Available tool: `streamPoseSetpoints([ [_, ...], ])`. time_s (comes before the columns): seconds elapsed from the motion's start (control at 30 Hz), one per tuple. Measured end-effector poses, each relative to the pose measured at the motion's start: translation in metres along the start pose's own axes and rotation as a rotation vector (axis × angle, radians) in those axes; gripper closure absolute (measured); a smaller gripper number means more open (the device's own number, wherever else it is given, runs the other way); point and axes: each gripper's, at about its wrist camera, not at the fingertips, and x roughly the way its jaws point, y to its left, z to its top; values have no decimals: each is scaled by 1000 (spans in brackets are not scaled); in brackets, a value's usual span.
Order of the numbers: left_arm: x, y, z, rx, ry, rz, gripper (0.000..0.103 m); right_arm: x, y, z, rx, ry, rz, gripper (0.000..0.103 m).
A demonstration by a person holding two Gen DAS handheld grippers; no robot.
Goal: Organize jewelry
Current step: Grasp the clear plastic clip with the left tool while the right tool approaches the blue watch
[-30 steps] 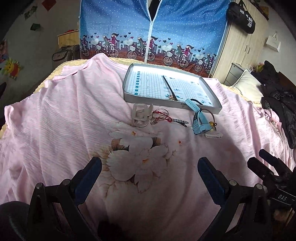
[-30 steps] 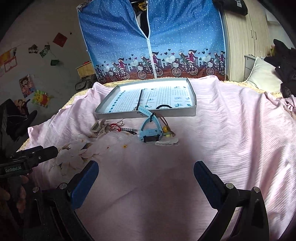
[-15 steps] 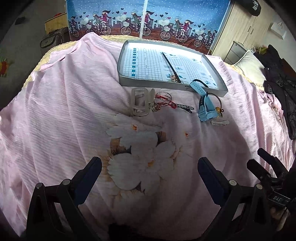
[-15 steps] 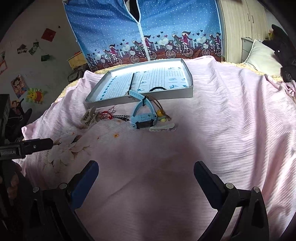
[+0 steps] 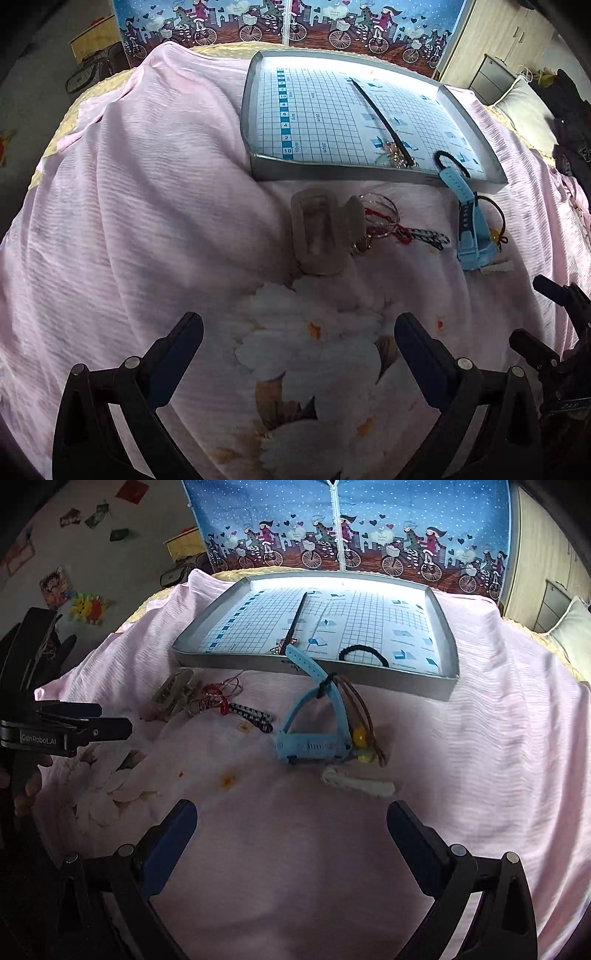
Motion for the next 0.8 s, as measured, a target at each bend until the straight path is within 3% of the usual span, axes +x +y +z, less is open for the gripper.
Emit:
streamPoseSetpoints([
  [0.2,12,10,14,-7,-27,-65,2,19,-19,4,136,-43,118,0],
  [0.3,16,8,20,-6,-45,-84,2,19,-22,2,126,-65,89,1],
  [0.37,19,4,25,8,-65,-82,3,21,-23,4,131,-74,94,11],
  [0.53,29,-4,35,37,-99,-48,11,34,-28,14,172,-94,121,25],
  [0.6,35,-4,38,34,-90,-52,20,39,-28,16,173,-99,111,25],
  [0.8,50,2,44,-4,-56,-68,23,48,-27,20,154,-98,86,25],
])
